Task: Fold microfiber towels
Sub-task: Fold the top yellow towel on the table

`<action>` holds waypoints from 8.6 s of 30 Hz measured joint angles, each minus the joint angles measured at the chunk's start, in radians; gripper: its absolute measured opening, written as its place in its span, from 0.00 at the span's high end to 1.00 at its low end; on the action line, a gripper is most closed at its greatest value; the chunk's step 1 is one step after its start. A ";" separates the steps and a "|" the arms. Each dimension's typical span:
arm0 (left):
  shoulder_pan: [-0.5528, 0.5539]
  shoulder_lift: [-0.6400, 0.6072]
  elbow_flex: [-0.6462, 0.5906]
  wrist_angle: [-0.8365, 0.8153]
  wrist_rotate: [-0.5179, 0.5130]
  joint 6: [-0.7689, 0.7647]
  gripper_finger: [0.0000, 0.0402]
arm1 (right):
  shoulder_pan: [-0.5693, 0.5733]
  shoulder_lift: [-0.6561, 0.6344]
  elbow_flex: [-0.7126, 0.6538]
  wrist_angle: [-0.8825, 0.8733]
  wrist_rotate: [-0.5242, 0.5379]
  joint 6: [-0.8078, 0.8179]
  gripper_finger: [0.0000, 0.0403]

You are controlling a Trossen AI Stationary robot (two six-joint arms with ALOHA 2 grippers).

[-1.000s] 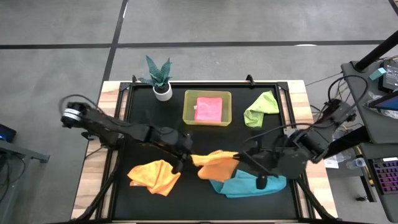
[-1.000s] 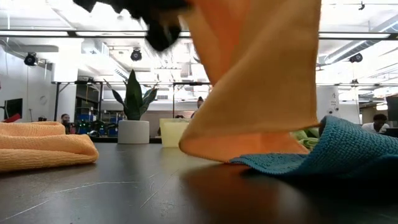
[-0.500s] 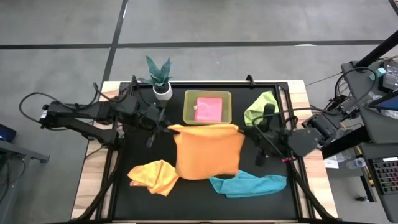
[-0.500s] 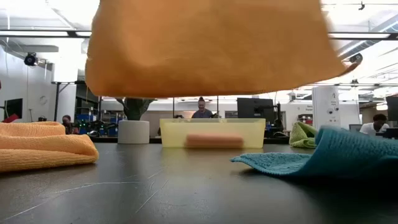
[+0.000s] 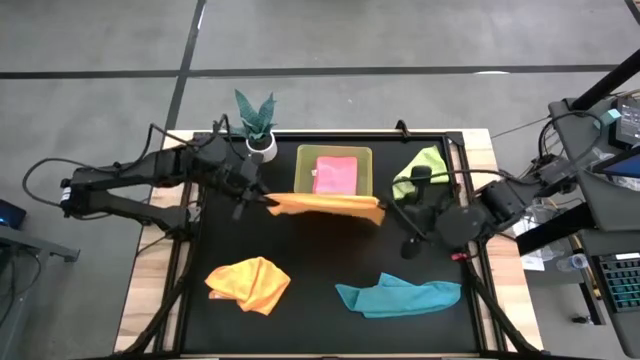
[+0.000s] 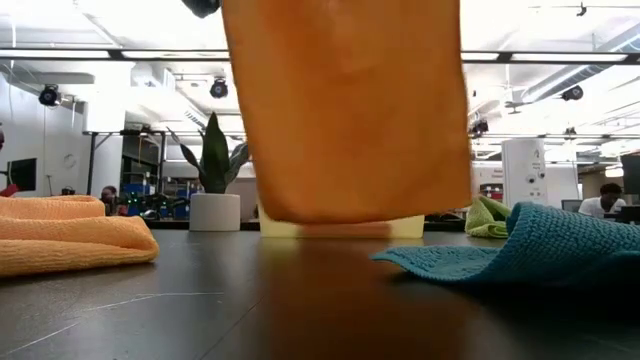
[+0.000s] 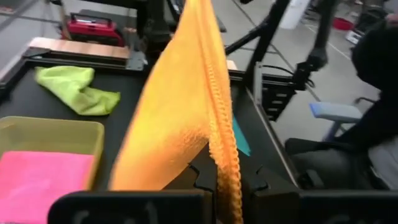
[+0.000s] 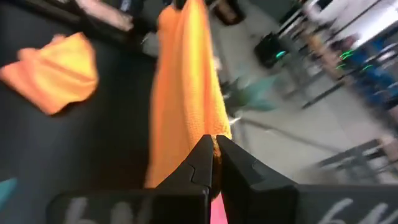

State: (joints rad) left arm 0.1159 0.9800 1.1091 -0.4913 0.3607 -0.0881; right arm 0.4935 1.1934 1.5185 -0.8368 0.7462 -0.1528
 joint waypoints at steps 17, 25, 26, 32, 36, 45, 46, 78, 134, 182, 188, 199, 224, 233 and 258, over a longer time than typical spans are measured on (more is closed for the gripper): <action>-0.510 0.267 -0.185 0.261 -0.073 -0.309 1.00 | 0.209 0.130 -0.454 0.469 -0.375 0.523 0.98; -0.634 0.481 -0.169 0.331 -0.062 -0.480 1.00 | 0.222 0.255 -0.463 0.541 -0.497 0.641 0.98; -0.634 0.498 -0.167 0.334 -0.057 -0.482 1.00 | 0.222 0.267 -0.458 0.540 -0.506 0.642 0.98; -0.618 0.568 -0.167 0.313 -0.055 -0.482 1.00 | 0.195 0.307 -0.441 0.538 -0.502 0.634 0.98; -0.586 0.567 -0.169 0.244 -0.084 -0.472 1.00 | 0.155 0.309 -0.442 0.476 -0.370 0.632 0.98; -0.460 0.564 -0.190 0.080 -0.243 -0.387 1.00 | -0.022 0.359 -0.444 0.374 -0.319 0.512 0.98; -0.443 0.564 -0.196 0.078 -0.244 -0.376 1.00 | -0.039 0.368 -0.444 0.375 -0.320 0.493 0.98; -0.245 0.561 -0.267 -0.014 -0.449 -0.344 1.00 | -0.168 0.454 -0.445 0.362 -0.221 0.440 0.94; -0.339 0.620 -0.334 0.215 -0.508 -0.372 0.53 | -0.250 0.588 -0.536 0.678 -0.356 0.281 0.98; -0.454 0.590 -0.379 0.226 -0.476 -0.374 0.73 | -0.087 0.505 -0.585 0.529 -0.434 0.497 0.98; -0.454 0.594 -0.363 0.247 -0.470 -0.373 0.77 | -0.089 0.461 -0.587 0.391 -0.469 0.502 0.98; -0.455 0.564 -0.357 0.233 -0.340 -0.339 0.78 | -0.096 0.273 -0.585 0.303 -0.494 0.494 0.98; -0.395 0.332 -0.526 0.397 -0.780 -0.262 0.78 | -0.235 0.193 -0.773 0.645 -0.222 0.503 0.98; -0.377 0.441 -0.569 0.570 -0.779 -0.246 0.78 | -0.318 0.209 -0.821 0.669 -0.509 0.849 0.89; -0.377 0.526 -0.571 0.587 -0.786 -0.272 0.78 | -0.317 0.266 -0.886 0.775 -0.510 1.177 0.24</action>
State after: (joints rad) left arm -0.2611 1.5057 0.5384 0.0961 -0.4255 -0.3603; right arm 0.1761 1.4590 0.6327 -0.0621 0.2358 1.0239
